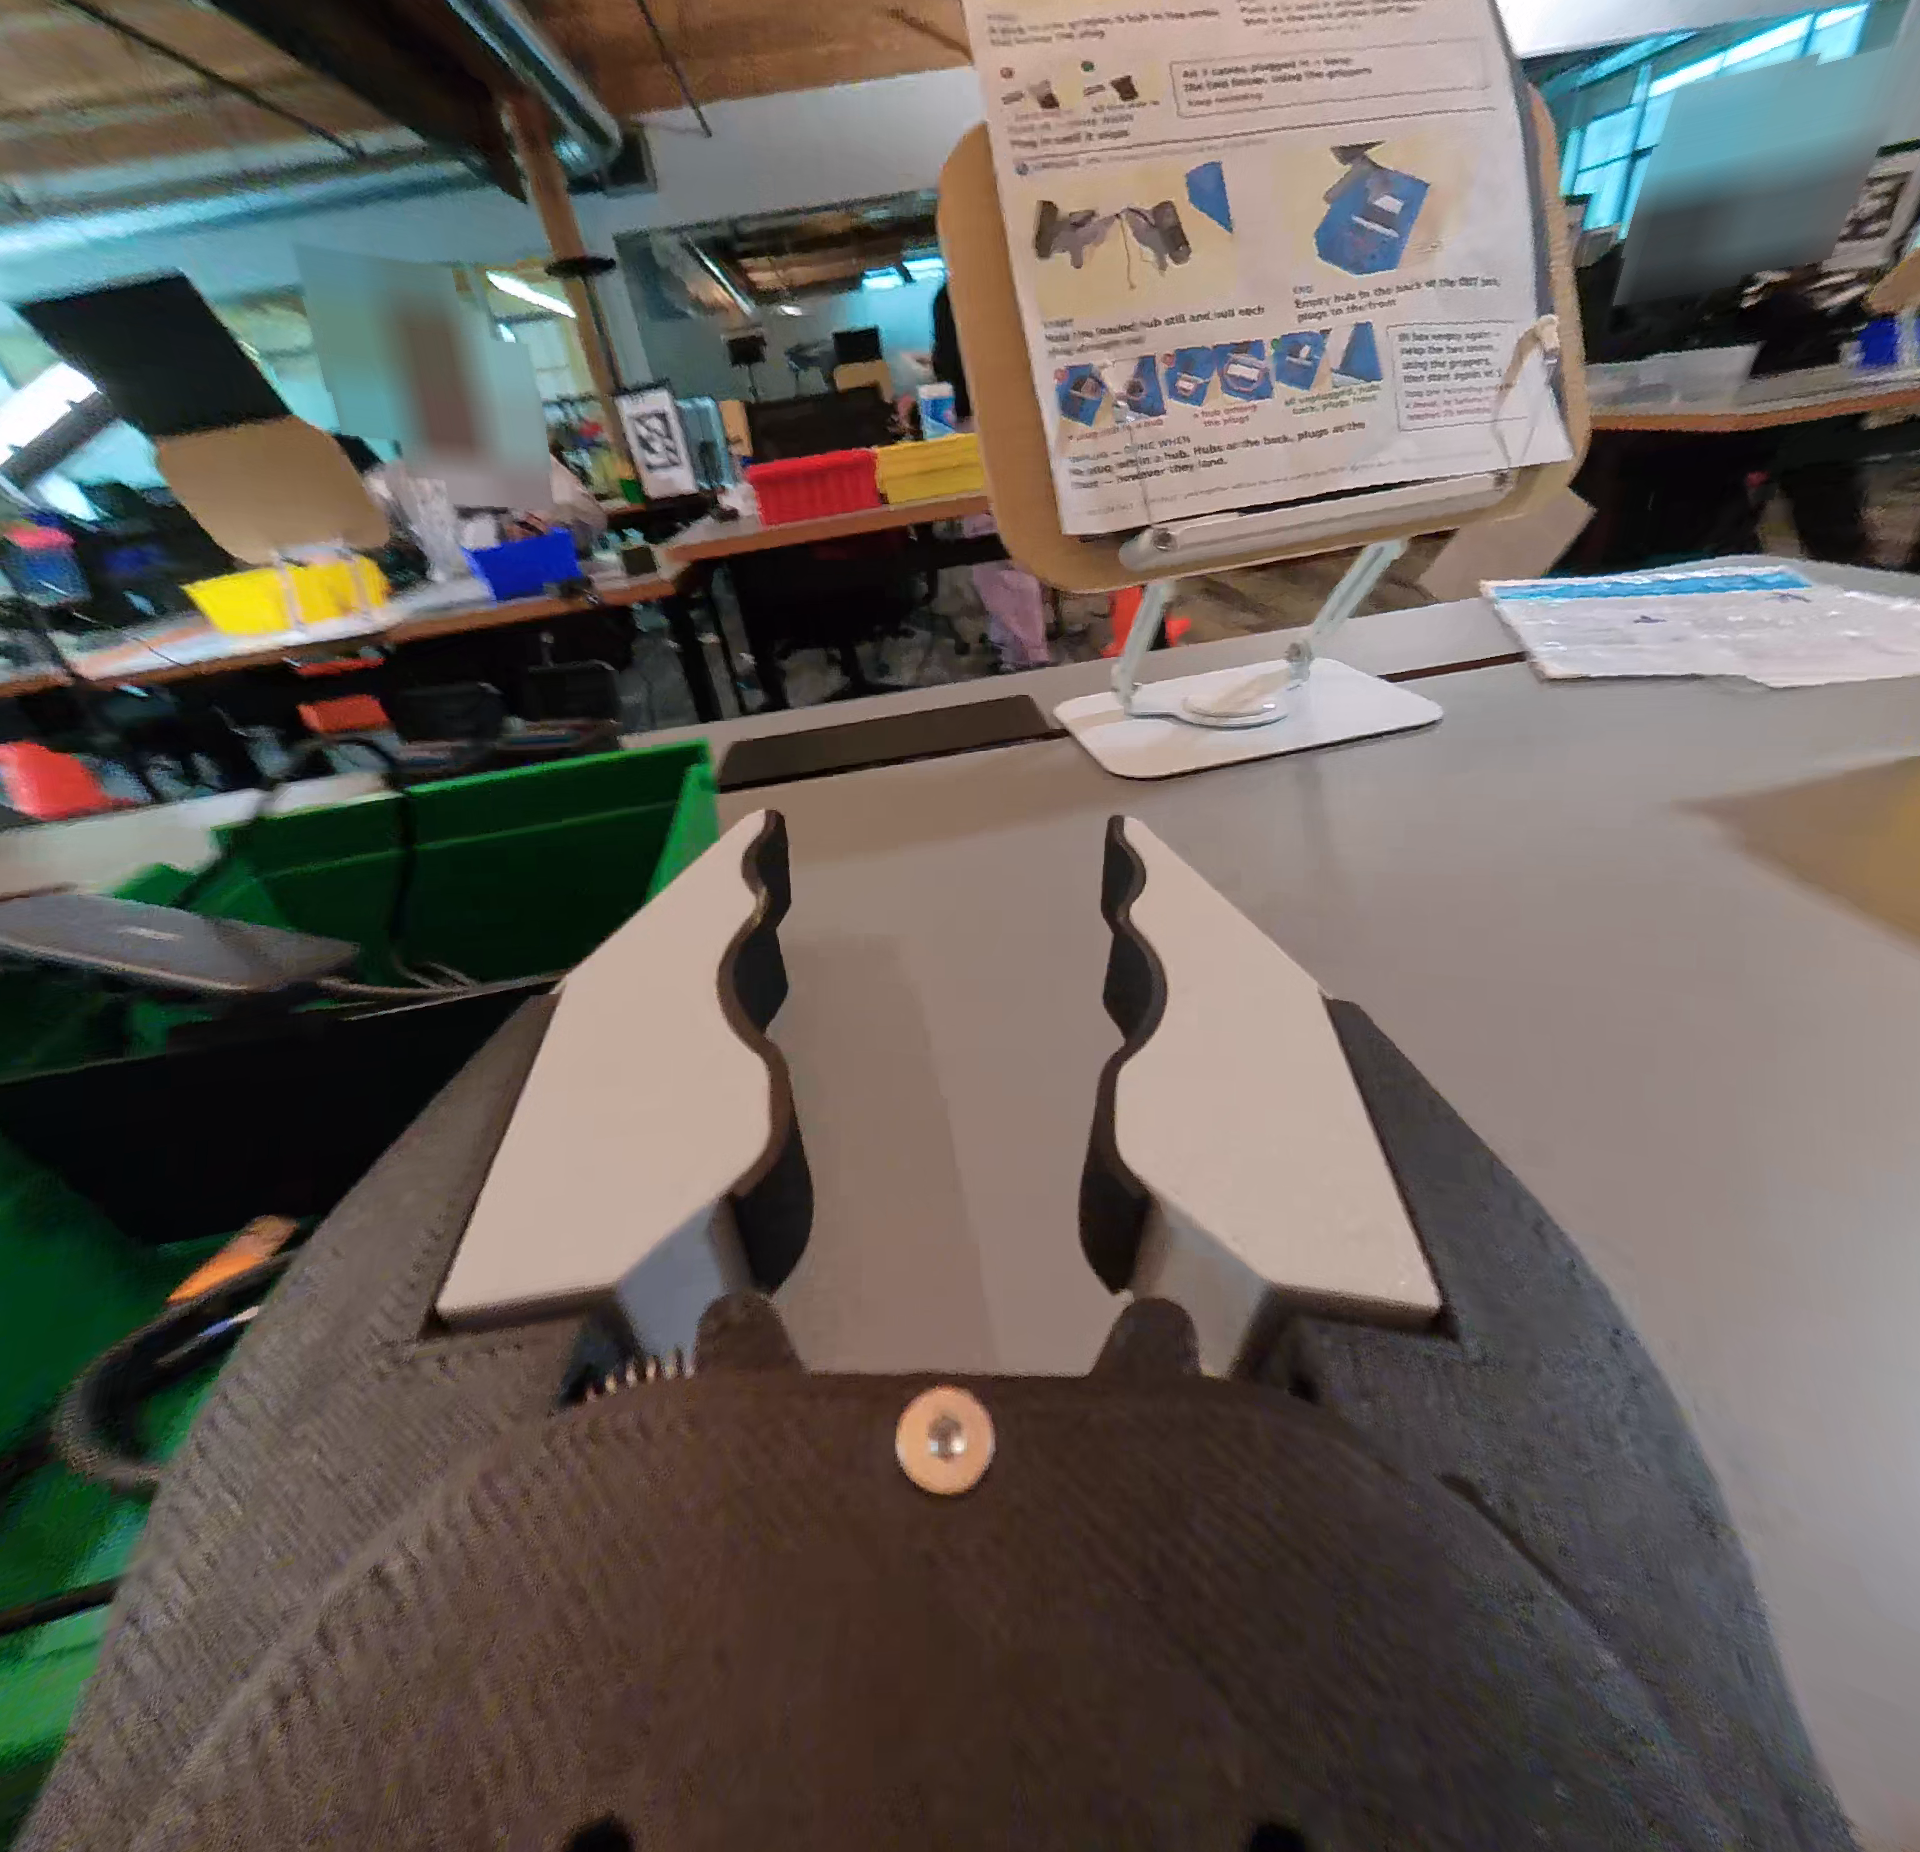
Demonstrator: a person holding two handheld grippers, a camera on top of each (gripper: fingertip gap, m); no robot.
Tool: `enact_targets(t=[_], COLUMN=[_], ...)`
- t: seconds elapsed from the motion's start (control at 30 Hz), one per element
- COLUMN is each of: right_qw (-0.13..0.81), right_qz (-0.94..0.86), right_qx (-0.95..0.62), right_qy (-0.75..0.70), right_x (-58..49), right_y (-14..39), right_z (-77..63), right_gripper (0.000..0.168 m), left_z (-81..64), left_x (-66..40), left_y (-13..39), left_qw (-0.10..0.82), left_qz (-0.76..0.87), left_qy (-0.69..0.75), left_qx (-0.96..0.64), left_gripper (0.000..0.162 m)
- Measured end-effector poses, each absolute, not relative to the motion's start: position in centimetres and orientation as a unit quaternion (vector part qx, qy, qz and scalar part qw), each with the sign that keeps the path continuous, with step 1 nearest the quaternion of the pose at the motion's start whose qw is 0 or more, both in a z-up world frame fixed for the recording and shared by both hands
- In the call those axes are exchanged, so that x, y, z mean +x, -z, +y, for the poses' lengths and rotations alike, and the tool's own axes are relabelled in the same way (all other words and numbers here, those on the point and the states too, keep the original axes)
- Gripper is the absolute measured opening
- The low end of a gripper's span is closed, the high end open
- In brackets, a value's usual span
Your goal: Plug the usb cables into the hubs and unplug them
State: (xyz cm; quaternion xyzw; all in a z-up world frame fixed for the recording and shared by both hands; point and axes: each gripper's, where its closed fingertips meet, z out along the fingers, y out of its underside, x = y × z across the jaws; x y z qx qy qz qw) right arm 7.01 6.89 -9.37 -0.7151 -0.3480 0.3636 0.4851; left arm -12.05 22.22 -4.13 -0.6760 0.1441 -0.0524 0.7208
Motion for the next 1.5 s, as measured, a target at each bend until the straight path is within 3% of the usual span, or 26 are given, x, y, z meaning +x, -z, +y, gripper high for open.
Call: enact_targets(t=[0.13,0.27,0.37,0.43,0.47,0.77,1.0,1.1,1.2,1.33,1.4,1.5], right_qw=[0.484,0.461,0.440,0.433,0.431,0.418,0.391,0.407,0.376,0.384,0.391,0.301], right_qz=[-0.344,-0.327,-0.330,-0.336,-0.339,-0.323,-0.290,-0.303,-0.362,-0.470,-0.503,-0.561], right_qx=[-0.709,-0.702,-0.704,-0.705,-0.705,-0.707,-0.712,-0.699,-0.688,-0.671,-0.698,-0.724], right_qy=[-0.381,-0.433,-0.449,-0.451,-0.449,-0.471,-0.506,-0.504,-0.504,-0.426,-0.326,-0.267], right_x=[6.8,5.8,5.1,4.7,4.5,4.4,3.9,2.2,-2.6,-12.0,-16.3,-22.7], right_y=[9.6,10.0,10.6,10.9,11.0,11.1,11.2,10.0,7.3,3.1,3.1,4.8], right_z=[8.6,9.9,10.1,10.0,10.0,10.2,11.2,12.8,15.3,20.8,25.3,28.8], right_gripper=[0.033,0.034,0.035,0.035,0.035,0.035,0.040,0.041,0.044,0.055,0.052,0.056], left_z=[21.3,21.7,22.1,21.8,21.6,16.8,14.4,13.7,13.2,13.7,14.3,14.8], left_x=[-16.1,-20.0,-22.9,-22.1,-22.4,-25.4,-26.2,-27.4,-27.7,-26.4,-25.6,-25.3], left_y=[4.0,7.7,11.3,11.3,11.3,11.3,9.7,5.1,2.9,4.9,5.9,7.4], left_qw=[0.736,0.672,0.600,0.598,0.591,0.579,0.617,0.676,0.710,0.697,0.680,0.661], left_qz=[0.135,0.098,0.082,0.103,0.095,0.049,0.019,0.002,0.009,-0.006,0.005,0.022], left_qy=[-0.036,-0.052,-0.085,-0.041,-0.042,0.004,0.044,0.029,0.026,0.096,0.116,0.108], left_qx=[-0.663,-0.732,-0.791,-0.794,-0.800,-0.814,-0.785,-0.736,-0.704,-0.711,-0.724,-0.742], left_gripper=[0.059,0.062,0.040,0.007,0.003,0.003,0.023,0.000,0.000,0.002,0.007,0.012])
